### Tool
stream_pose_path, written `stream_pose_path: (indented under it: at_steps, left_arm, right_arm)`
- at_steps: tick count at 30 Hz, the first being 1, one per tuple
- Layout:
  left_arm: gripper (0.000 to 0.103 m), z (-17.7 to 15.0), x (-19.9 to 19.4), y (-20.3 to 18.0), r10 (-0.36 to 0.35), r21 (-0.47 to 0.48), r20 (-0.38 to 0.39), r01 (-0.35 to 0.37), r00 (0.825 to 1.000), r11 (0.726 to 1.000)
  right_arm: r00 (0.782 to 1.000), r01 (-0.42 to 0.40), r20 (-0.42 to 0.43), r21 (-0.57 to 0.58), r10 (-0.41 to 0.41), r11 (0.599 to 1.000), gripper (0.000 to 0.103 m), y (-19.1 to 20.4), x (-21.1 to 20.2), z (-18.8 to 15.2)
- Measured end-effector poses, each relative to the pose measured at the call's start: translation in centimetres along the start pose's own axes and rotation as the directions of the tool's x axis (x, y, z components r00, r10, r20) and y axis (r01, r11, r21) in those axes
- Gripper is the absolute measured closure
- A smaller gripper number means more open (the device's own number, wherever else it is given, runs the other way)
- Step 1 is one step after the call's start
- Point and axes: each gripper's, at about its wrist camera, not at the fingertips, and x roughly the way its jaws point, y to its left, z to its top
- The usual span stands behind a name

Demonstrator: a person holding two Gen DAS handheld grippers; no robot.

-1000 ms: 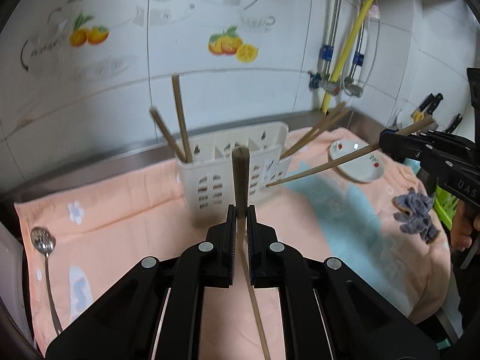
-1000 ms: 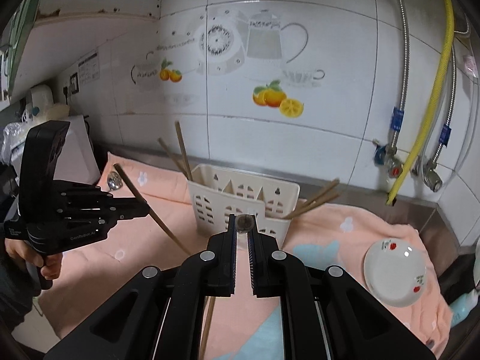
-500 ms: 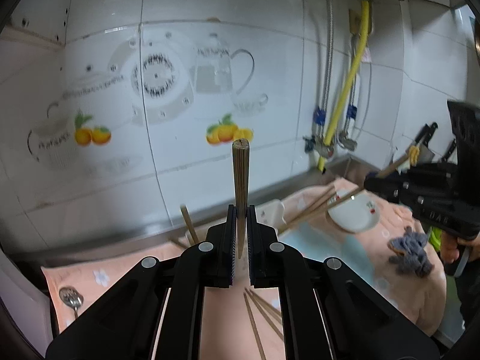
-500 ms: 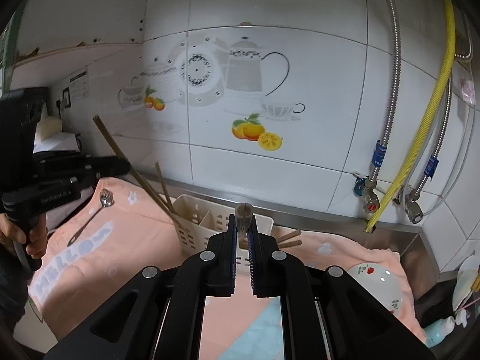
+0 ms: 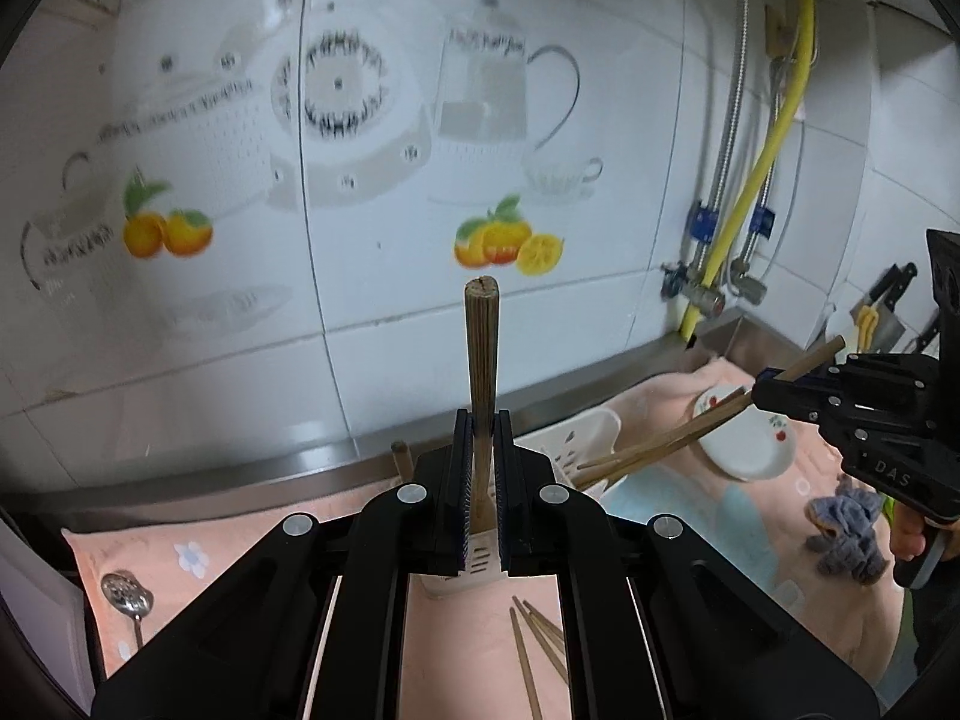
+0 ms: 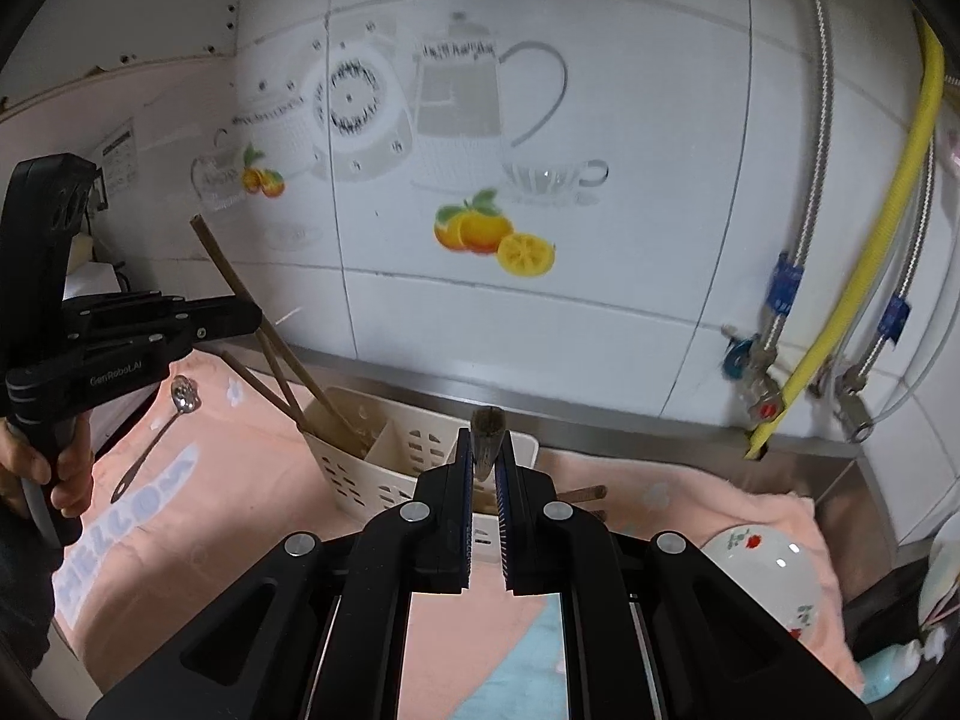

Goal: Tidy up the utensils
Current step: 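Open the left tool over the holder while the right tool opens too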

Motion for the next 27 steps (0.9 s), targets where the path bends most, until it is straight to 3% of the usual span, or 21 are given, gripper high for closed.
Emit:
stream_pose_path:
  at_steps: [19, 21, 24, 27]
  left_arm:
    - [0.096, -1.5, 1.7, 0.5, 0.004, -0.011, -0.044, -0.005, 0.999, 1.0]
    - [0.091, -1.6, 1.5, 0.5, 0.008, -0.008, -0.041, -0.008, 0.999, 1.0]
    - [0.072, -1.7, 1.2, 0.6, 0.016, -0.015, -0.032, -0.016, 0.999, 1.0]
    - [0.061, -1.8, 0.7, 0.7, 0.016, -0.023, -0.021, -0.017, 1.0, 1.0]
  right_arm:
    - [0.995, -0.013, -0.097, 0.042, 0.017, 0.999, 0.096, 0.1, 5.8, -1.9]
    - [0.995, -0.011, -0.095, 0.042, 0.015, 0.999, 0.095, 0.1, 5.8, -2.0]
    - [0.996, -0.01, -0.089, 0.043, 0.014, 0.999, 0.091, 0.1, 5.7, -2.0]
    - [0.997, -0.004, -0.081, 0.043, 0.007, 0.999, 0.08, 0.2, 5.3, -2.0]
